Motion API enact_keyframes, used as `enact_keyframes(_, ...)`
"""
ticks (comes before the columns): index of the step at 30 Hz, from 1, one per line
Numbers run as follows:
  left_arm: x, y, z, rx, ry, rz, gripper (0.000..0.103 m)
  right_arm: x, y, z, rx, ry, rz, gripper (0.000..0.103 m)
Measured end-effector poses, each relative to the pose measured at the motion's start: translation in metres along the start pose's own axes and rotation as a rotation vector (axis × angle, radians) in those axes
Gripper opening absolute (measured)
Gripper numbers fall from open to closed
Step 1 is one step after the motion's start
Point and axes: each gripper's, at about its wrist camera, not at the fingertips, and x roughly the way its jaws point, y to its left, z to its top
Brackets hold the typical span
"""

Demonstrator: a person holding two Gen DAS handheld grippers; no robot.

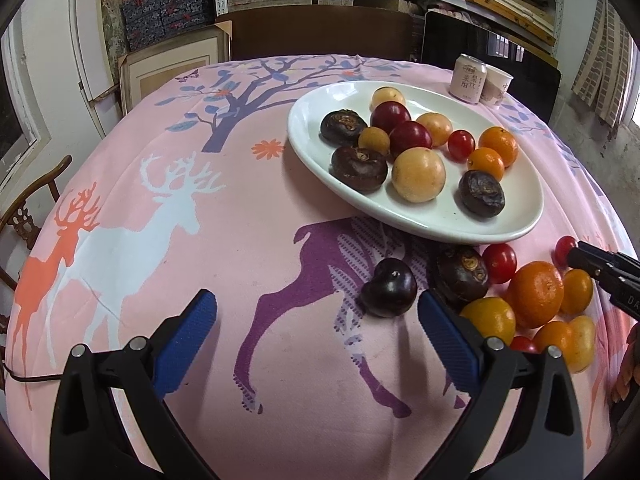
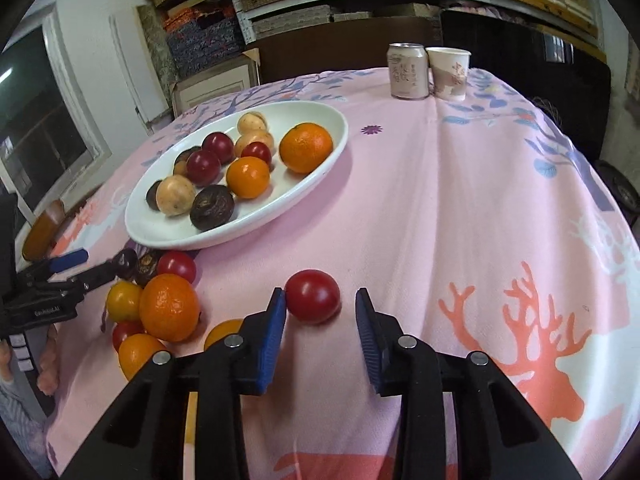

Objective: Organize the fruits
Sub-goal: 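Grasp the dark purple plum with the left gripper while the right gripper grasps a red tomato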

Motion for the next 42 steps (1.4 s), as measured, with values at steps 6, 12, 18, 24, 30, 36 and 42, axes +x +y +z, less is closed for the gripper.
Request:
enact_keyframes(6,0.001,-0.006,-0.001,0.024,-0.001,0.011,0.099,0.017,-0.004,0.010,0.058,0.029,0.041,0.030)
enact_keyframes(12,-0.005,-0.004,0.000,0.019,-0.026,-0.066,0.099,0.006,-0.007,0.002,0.087,0.003,0.044,0.029)
enact_keyframes(18,-0.009,-0.008,0.003,0.014,-0.064,-0.176,0.095,-0.005,-0.017,0.000,0.134,-0.042,0.026,0.029)
enact_keyframes(24,0.010,-0.031,0.000,0.140,0.007,-0.133,0.036,-0.005,-0.019,-0.001,0.148,-0.040,0.035,0.029)
enact_keyframes(30,0.016,-0.029,0.003,0.121,0.021,-0.164,0.036,-0.004,-0.017,-0.002,0.140,-0.031,0.033,0.029)
enact_keyframes(36,0.015,-0.028,0.005,0.118,0.009,-0.166,0.031,-0.004,-0.019,-0.002,0.152,-0.030,0.033,0.029)
enact_keyframes(42,0.002,-0.028,0.002,0.130,-0.051,-0.114,0.031,-0.003,-0.021,-0.002,0.157,-0.026,0.035,0.029)
